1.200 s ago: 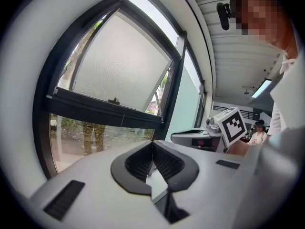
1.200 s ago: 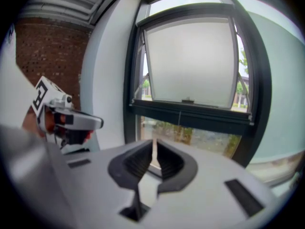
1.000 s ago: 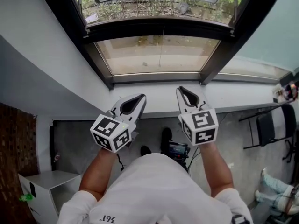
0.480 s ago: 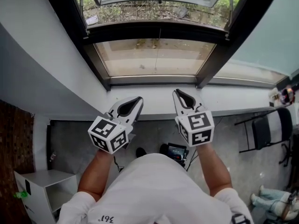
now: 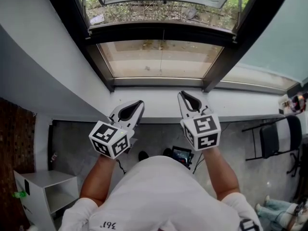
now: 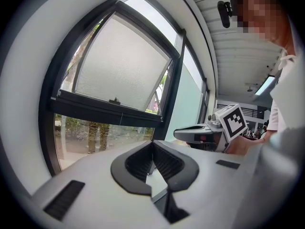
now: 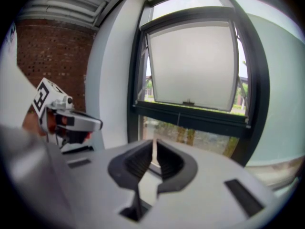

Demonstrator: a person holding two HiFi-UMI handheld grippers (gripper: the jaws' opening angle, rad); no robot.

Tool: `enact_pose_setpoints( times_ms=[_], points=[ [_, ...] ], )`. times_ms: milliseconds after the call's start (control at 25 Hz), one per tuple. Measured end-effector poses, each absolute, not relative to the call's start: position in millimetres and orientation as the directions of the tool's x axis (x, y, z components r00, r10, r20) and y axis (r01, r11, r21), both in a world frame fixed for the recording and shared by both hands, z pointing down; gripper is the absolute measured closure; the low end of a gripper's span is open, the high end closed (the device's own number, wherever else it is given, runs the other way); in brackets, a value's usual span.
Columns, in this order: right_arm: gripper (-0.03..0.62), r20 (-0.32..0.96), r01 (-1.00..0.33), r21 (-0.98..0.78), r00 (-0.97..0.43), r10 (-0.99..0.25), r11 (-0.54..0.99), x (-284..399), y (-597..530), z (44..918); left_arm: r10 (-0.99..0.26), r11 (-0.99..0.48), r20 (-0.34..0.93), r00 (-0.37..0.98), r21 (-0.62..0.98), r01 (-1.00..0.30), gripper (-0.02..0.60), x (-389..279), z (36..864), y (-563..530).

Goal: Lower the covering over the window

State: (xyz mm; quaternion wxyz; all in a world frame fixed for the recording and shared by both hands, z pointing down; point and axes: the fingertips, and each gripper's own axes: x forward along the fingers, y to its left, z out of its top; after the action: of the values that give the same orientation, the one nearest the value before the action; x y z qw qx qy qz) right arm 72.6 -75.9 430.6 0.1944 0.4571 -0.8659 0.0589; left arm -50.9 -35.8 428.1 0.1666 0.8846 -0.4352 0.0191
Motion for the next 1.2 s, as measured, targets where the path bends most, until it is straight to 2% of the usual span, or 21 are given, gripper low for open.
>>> enact_pose_setpoints(
  times_ms=[1200],
  points=[
    [0.572,0.396,-0.842,-0.002,-0.495,-0.773,0.539,105,-63,451,-0.761,-0.566,0.190,0.620,0.273,-0.778,0.557,-28,436,-28]
  ],
)
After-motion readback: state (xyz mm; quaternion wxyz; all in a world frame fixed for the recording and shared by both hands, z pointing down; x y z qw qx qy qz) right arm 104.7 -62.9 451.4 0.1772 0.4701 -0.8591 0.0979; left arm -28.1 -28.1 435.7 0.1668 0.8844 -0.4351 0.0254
